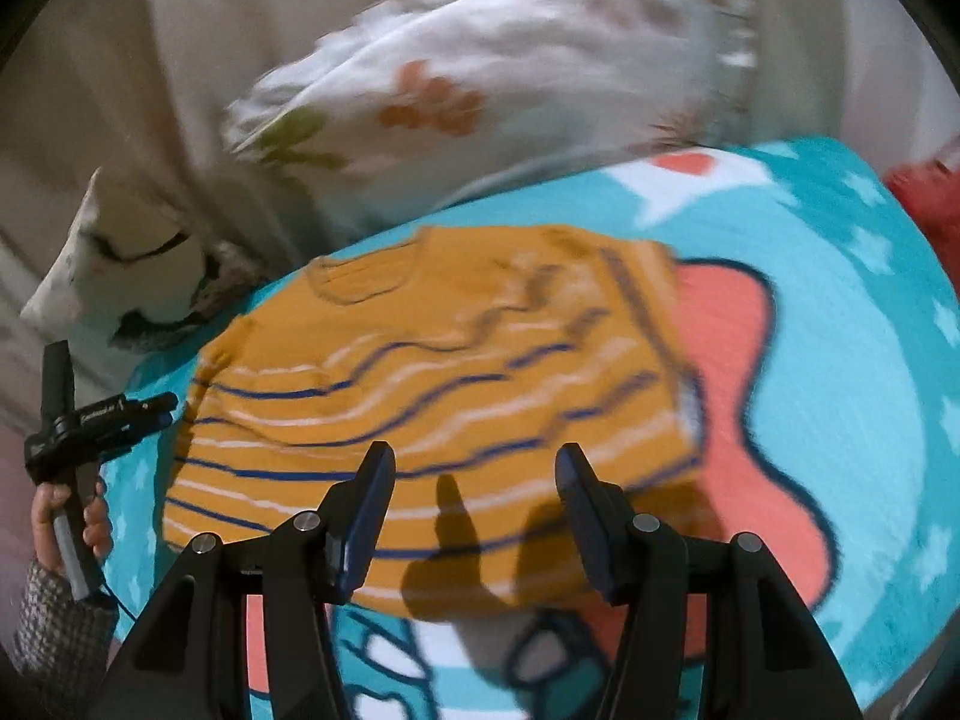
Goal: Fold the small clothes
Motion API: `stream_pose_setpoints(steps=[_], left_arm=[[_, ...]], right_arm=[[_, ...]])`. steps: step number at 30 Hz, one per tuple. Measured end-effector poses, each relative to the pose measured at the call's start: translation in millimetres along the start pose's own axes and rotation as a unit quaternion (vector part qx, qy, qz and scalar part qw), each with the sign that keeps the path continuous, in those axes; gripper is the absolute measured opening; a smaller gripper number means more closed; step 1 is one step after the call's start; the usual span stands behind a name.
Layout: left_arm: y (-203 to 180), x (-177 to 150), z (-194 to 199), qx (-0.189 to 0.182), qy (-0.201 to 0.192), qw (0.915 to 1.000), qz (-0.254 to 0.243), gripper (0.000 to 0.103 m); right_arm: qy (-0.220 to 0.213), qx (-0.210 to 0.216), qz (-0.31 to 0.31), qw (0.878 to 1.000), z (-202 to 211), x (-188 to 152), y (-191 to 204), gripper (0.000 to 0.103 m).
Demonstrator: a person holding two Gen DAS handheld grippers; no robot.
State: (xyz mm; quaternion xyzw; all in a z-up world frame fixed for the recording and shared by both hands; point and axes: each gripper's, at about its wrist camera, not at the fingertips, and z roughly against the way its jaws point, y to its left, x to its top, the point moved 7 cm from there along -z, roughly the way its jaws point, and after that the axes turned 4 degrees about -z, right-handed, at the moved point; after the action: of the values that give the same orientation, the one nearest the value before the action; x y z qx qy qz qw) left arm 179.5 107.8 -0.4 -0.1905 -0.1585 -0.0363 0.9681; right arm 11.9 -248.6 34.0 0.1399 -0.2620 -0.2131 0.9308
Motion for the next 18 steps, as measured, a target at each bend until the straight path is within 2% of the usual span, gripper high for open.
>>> stream_pose_setpoints(steps=[3,7,8,9,10,12,18], left_arm=[[3.5,-34.7,1.7,0.005,0.017,0.9998,-0.005,0.057],[-17.3,-67.9,-8.9,-0.005,0.043,0.9983,-0.040,0.057],[-19.1,-72.7,-10.6,0.001,0.043,0.9980,-0.046,0.051],[-18.5,-75.3,-9.8,0.004,0.042,0.9981,-0.045,0.024],[-17.2,-76.9,-9.3,-0.004,0.043,0.9984,-0.036,0.015],[-5.6,-78.3,-2.1,-0.013,0.029,0.9995,0.000,0.009],[21.8,-91.6,12.0,-0.055,0.021,0.9965,0.059,0.011]], right_arm=[[0.017,0.017,0.029,0.999,-18.0,-0.9,30.0,0.060],[0.041,0.041,0.070,0.996,-42.7,-9.0,76.7,0.060],[0.046,0.045,0.080,0.995,-46.2,-11.7,86.4,0.060],[0.050,0.049,0.091,0.993,-50.2,-13.2,96.7,0.060],[0.055,0.052,0.104,0.992,-53.6,-14.6,106.9,0.060],[0.064,0.060,0.131,0.988,-58.7,-16.5,128.6,0.060],[0.087,0.083,0.194,0.974,-80.2,-14.4,191.0,0.062]])
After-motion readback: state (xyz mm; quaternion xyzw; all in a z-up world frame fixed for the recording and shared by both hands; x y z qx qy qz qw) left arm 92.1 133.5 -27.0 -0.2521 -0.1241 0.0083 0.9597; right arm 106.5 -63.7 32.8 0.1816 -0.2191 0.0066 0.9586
